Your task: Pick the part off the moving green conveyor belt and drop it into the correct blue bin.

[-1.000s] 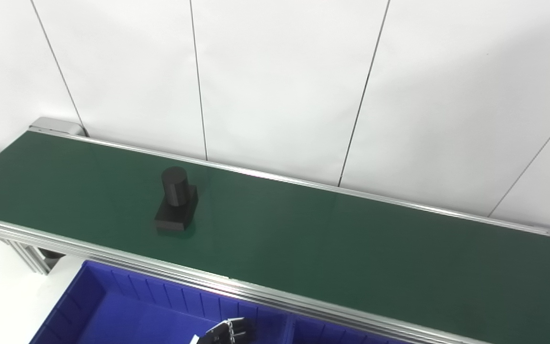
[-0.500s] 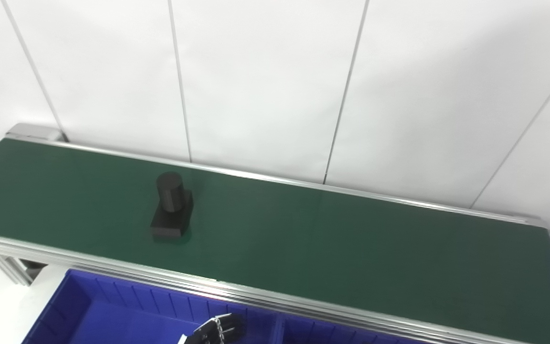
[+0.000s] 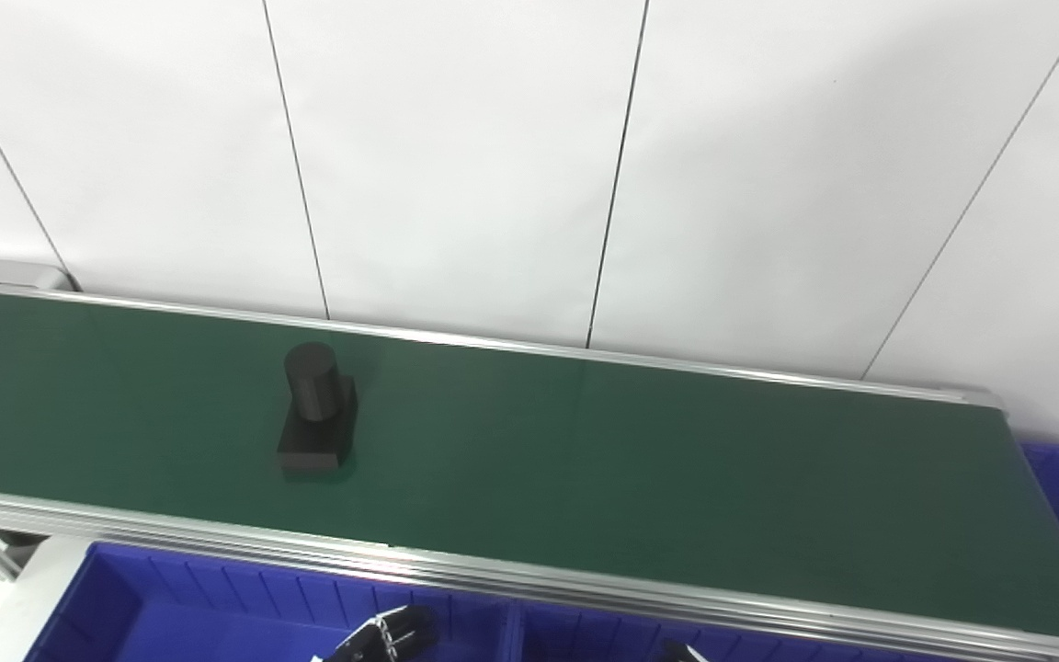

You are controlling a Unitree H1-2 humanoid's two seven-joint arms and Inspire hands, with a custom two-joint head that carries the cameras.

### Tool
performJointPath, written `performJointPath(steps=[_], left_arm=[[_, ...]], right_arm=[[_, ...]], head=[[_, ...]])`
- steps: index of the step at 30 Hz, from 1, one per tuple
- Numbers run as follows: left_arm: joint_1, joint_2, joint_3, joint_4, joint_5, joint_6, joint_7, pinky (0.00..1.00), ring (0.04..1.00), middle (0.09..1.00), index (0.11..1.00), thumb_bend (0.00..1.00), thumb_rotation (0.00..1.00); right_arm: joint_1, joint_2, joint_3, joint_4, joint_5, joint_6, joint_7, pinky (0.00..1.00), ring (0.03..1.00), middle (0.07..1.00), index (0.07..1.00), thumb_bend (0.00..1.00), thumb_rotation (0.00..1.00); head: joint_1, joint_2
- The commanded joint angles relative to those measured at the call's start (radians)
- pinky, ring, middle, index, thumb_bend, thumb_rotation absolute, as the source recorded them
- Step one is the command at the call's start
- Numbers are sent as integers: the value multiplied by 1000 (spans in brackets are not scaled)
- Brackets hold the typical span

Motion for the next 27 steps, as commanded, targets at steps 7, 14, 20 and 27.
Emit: performJointPath(steps=[7, 14, 20, 27], left_arm=[[-16, -7, 5, -20, 11, -42, 3, 831, 737, 752, 705, 279, 0], [-12, 0, 7, -42, 13, -38, 20, 776, 729, 749, 713, 390, 0], [-12, 5, 5, -59, 4, -38, 23, 749, 709, 742, 701, 457, 0], [-7, 7, 4, -65, 0, -29, 26, 723, 700, 732, 694, 496, 0]], right_arm=[[-85, -44, -28, -116, -20, -54, 78, 625, 716, 769, 813, 623, 7], [-236, -57, -67, -202, -14, 3, 184, 652, 715, 760, 793, 665, 9], [-389, -53, -62, -279, -46, 185, 300, 692, 741, 795, 839, 707, 110], [-560, -27, -68, -201, -68, 240, 347, 680, 752, 809, 859, 734, 132]], head=[[55, 14], [77, 9], [78, 7], [101, -2]])
